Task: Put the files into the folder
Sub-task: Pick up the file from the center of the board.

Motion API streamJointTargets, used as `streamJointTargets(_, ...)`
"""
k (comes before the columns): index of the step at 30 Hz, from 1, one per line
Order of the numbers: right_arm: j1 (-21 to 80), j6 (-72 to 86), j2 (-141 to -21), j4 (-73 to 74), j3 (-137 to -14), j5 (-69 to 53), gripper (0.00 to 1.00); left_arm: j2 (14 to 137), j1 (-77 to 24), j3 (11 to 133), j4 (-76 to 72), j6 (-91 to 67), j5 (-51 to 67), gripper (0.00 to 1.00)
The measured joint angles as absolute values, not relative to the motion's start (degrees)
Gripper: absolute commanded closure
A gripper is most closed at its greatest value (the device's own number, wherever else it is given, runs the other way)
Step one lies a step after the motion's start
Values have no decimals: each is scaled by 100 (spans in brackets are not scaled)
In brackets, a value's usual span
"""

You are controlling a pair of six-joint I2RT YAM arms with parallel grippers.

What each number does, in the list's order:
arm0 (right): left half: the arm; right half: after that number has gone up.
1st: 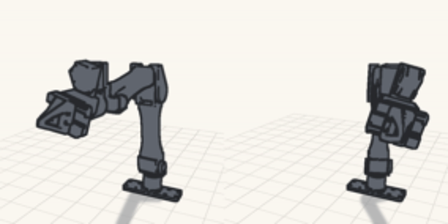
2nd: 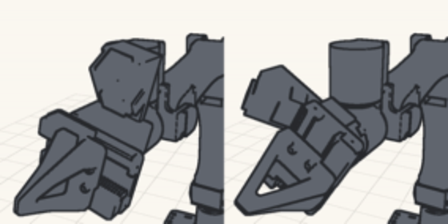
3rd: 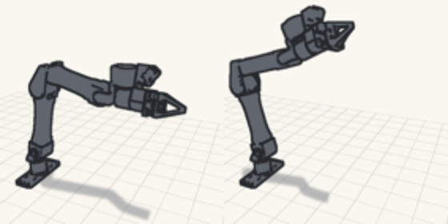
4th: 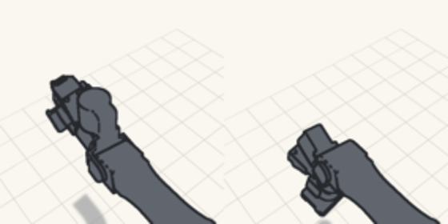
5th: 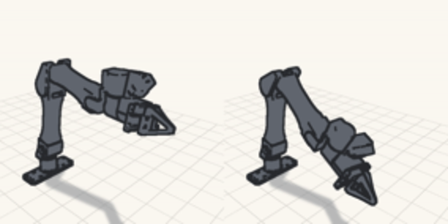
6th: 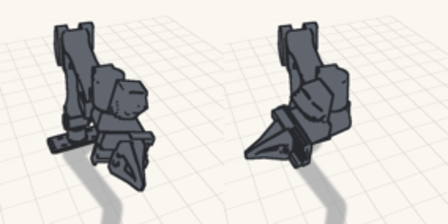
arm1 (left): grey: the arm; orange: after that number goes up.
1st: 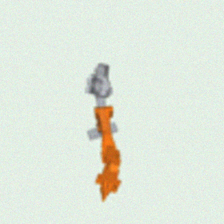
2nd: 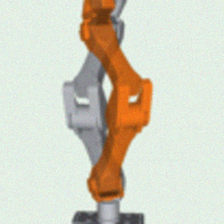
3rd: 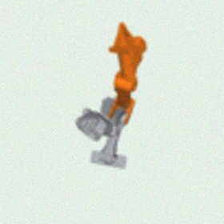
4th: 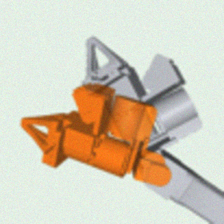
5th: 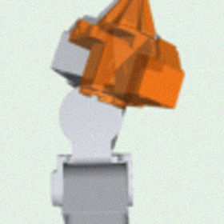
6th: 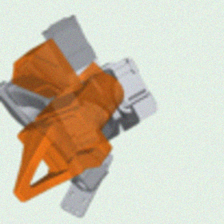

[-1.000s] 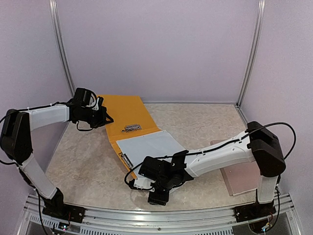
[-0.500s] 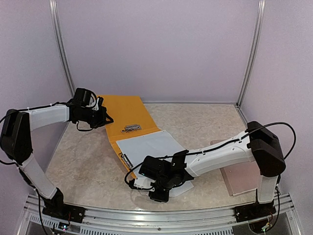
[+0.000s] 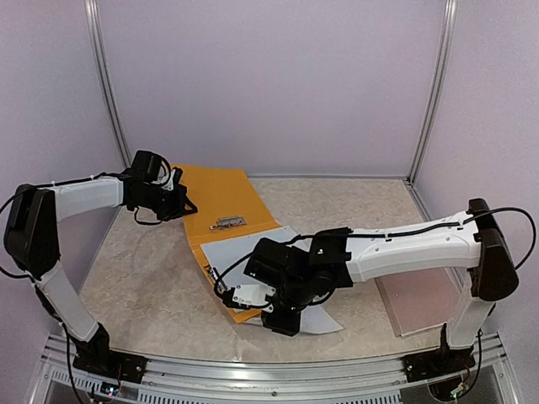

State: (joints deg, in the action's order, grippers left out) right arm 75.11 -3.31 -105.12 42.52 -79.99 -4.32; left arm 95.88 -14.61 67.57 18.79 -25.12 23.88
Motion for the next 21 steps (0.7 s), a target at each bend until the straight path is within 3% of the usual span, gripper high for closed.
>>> streamJointTargets(13, 7406, -360, -9605, 5127, -9769, 5, 100, 10256, -2115, 7072, 2285, -2137, 2506, 100)
streamJointTargets(21, 6340, -329, -9609, 5194, -9870, 937, 100, 10304, -2589, 7039, 2165, -2248, 2768, 100)
